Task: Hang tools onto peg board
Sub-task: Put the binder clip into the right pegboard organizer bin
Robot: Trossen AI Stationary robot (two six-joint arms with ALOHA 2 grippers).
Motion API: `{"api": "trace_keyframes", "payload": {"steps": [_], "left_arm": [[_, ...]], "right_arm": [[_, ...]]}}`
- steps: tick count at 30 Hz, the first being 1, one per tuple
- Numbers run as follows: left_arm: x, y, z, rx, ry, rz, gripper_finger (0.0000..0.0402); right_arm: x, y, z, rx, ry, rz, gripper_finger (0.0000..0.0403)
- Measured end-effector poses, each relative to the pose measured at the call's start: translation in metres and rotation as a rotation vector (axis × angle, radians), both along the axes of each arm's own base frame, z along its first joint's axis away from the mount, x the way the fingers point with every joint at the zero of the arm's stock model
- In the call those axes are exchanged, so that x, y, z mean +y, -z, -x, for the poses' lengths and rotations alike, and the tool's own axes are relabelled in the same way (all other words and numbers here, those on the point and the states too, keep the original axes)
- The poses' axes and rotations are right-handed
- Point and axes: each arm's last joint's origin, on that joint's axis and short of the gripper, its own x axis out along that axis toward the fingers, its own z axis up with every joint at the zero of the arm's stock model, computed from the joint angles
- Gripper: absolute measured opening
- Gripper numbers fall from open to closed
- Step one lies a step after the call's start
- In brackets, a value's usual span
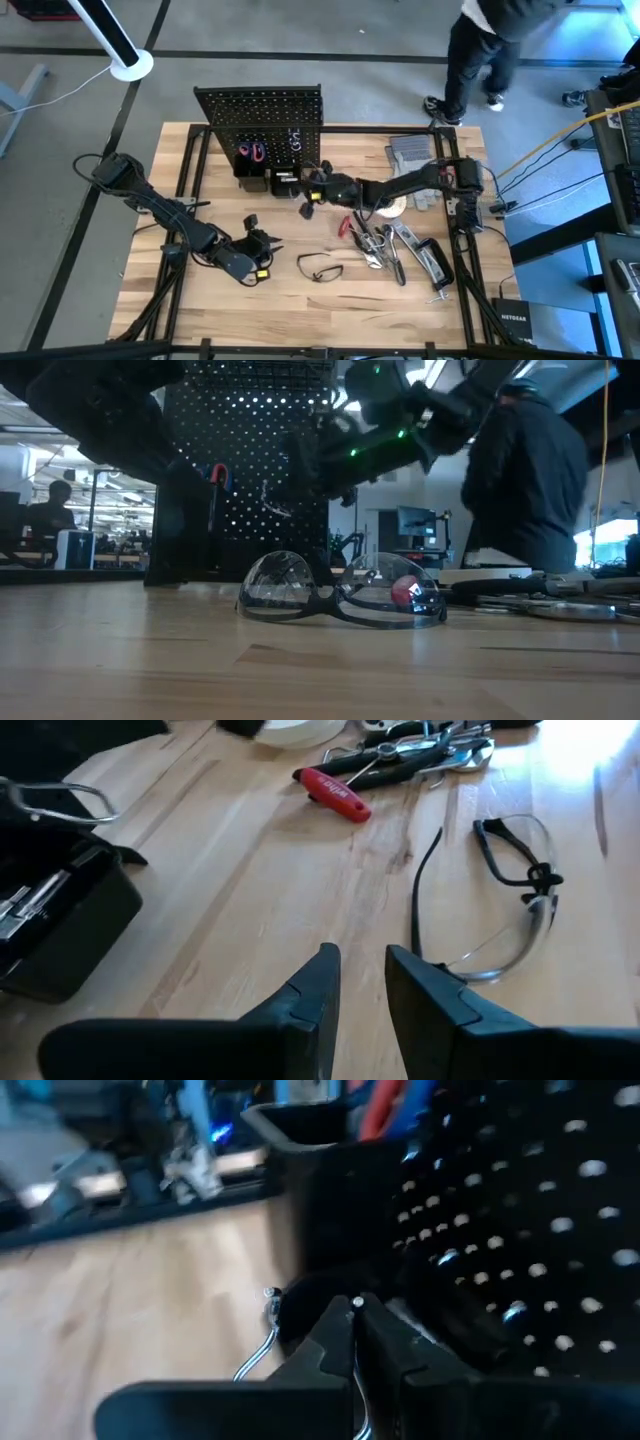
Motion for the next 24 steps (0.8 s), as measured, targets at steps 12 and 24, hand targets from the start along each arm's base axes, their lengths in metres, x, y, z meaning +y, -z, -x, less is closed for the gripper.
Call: {"api": "trace_keyframes", "payload": {"steps": [12, 24], "left_arm": [[0.000, 0.000, 0.000, 0.001, -0.001, 0.000, 0.0072], [0.000, 0.000, 0.000, -0.001, -0.004, 0.006, 0.0072]], "right_arm": [[-0.021, 0.025, -0.021, -0.043, 0.028, -0.018, 0.0018], [-0.022, 0.030, -0.021, -0.005, 0.058, -0.023, 0.0060]]}}
